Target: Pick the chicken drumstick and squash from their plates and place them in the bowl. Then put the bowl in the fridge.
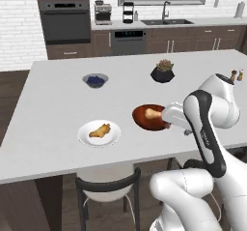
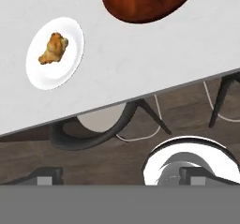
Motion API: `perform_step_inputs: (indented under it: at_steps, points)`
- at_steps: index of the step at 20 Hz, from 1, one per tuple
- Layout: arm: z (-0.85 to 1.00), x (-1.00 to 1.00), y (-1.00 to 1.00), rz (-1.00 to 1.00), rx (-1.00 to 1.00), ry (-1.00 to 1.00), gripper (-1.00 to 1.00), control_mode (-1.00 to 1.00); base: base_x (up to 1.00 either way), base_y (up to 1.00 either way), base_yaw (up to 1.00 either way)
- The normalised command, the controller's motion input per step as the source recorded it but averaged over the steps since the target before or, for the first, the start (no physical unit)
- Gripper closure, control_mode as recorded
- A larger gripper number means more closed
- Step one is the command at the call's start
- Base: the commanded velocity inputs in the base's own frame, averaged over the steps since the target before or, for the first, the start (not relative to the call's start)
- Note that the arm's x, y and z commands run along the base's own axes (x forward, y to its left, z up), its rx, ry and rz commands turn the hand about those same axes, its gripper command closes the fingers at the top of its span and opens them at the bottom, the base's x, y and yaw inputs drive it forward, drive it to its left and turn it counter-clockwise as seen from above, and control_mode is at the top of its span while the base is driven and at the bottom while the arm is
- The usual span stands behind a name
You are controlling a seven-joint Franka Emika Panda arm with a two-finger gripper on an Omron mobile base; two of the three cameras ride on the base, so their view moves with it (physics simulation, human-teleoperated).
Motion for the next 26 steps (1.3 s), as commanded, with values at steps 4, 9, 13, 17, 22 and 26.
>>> perform_step_inputs:
  at_steps: [4, 9, 13, 17, 22, 26]
  points:
    - [0.0, 0.0, 0.0, 0.0, 0.0, 0.0, -1.0, 1.0, 0.2, 0.83, -0.01]
    - [0.0, 0.0, 0.0, 0.0, 0.0, 0.0, -1.0, 1.0, 0.94, 0.36, -0.03]
    - [0.0, 0.0, 0.0, 0.0, 0.0, 0.0, -1.0, 1.0, 1.0, 0.38, -0.07]
    - [0.0, 1.0, 0.75, -0.15, -0.14, 0.24, -1.0, -1.0, 0.0, 0.0, 0.0]
    - [-0.05, 1.0, 0.33, -0.06, -0.06, 0.24, -1.0, -1.0, 0.0, 0.0, 0.0]
    - [-0.42, 1.0, 0.01, 0.0, 0.0, 0.12, -1.0, -1.0, 0.0, 0.0, 0.0]
